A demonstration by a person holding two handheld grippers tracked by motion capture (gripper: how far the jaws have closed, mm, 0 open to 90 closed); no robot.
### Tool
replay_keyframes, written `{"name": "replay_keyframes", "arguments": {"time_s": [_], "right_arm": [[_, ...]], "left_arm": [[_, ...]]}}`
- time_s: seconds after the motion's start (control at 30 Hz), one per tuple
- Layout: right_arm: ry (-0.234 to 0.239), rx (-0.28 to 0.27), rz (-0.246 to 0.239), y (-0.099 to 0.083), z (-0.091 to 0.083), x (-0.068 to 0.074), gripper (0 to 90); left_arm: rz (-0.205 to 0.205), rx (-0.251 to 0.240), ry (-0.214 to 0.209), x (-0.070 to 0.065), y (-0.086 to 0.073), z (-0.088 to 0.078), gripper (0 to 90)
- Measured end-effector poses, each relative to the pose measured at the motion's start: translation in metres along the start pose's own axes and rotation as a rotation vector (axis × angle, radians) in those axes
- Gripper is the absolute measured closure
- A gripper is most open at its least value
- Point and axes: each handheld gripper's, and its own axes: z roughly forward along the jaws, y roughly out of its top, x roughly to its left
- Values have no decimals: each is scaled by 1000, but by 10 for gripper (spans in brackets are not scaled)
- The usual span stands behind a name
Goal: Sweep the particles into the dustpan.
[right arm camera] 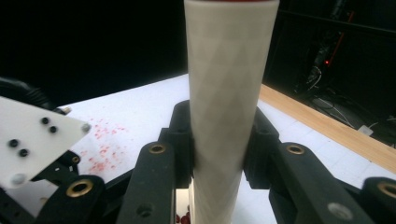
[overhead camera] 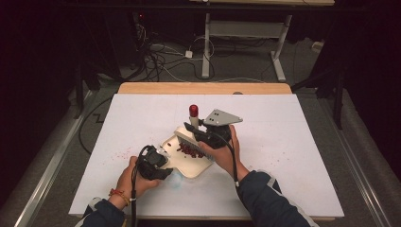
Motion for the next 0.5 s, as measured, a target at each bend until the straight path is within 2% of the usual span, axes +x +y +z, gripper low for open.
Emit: {"name": "replay_keyframes", "arguments": {"time_s": [0.23,0.37,0.5], "right_arm": [[23,2,-33,3,0,14,700],[16,-14,-39,6,-2,15,700],[-6,-48,-32,14,-17,7,700]], "left_arm": [[-4,-2,4,-1,0,0,639],[-4,0,3,0,-1,-1,639],[-1,2,3,1,-3,-4,639]]}}
